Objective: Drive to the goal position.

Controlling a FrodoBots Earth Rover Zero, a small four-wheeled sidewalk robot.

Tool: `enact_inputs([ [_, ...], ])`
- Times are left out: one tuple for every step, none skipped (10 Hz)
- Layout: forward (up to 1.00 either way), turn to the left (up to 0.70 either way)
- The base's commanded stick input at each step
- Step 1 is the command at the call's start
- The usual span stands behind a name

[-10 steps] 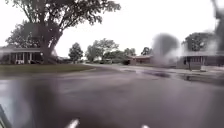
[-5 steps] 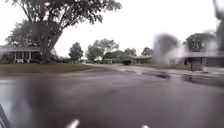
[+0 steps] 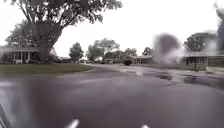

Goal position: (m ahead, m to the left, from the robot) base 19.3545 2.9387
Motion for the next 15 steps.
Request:
enact_inputs([
  [1.0, 0.0],
  [1.0, 0.0],
  [1.0, 0.0],
  [1.0, 0.0],
  [1.0, 0.0],
  [1.0, 0.0],
  [1.0, 0.0],
  [1.0, 0.0],
  [1.0, 0.0],
  [1.0, 0.0],
  [1.0, 0.0],
  [1.0, 0.0],
  [1.0, 0.0],
  [1.0, 0.0],
  [1.0, 0.0],
])
